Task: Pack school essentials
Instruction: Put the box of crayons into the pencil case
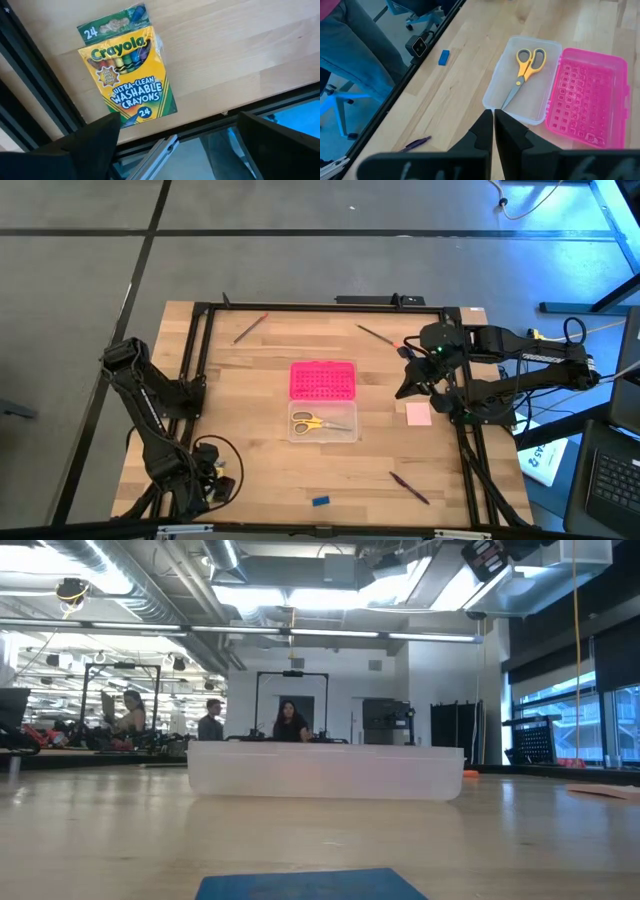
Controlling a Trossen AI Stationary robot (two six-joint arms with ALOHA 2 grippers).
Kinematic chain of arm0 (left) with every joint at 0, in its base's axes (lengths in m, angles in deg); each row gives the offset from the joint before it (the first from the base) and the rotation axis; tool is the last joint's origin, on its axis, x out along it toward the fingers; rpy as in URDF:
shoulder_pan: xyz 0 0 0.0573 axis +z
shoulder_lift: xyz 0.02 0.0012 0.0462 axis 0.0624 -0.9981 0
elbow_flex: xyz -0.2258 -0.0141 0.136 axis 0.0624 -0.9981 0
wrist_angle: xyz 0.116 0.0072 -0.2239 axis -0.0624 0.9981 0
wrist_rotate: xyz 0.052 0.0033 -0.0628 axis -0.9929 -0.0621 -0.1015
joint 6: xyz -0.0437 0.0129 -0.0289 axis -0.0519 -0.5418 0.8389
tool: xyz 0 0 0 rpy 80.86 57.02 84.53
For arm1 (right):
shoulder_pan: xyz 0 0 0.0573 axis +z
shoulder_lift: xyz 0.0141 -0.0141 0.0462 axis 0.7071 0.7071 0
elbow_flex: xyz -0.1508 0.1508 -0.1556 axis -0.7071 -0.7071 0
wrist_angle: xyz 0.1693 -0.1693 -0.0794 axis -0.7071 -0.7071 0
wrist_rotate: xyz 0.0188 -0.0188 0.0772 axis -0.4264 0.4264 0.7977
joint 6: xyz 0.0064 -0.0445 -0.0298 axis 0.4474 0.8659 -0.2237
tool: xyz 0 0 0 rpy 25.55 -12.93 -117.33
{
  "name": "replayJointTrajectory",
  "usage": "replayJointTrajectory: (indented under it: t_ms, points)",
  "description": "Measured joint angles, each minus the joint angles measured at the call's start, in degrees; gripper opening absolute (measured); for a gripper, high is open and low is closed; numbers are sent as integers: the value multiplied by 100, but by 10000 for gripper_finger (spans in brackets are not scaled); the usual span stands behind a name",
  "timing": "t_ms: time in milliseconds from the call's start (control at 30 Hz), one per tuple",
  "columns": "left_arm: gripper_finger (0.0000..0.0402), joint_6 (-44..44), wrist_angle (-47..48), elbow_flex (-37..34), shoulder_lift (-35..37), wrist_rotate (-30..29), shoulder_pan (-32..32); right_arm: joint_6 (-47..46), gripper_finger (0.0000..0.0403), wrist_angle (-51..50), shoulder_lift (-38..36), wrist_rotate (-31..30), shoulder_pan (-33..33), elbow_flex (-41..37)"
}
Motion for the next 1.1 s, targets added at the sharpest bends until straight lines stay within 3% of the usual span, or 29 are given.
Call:
replayJointTrajectory:
  t_ms: [633, 1100]
  points:
    - [390, 347, -85, 0, -11, 359, -52, 1, 21, 0, 0, 0, -1, 0]
    - [389, 345, -70, 0, -483, 495, -49, 0, 21, 0, 0, 0, 0, 0]
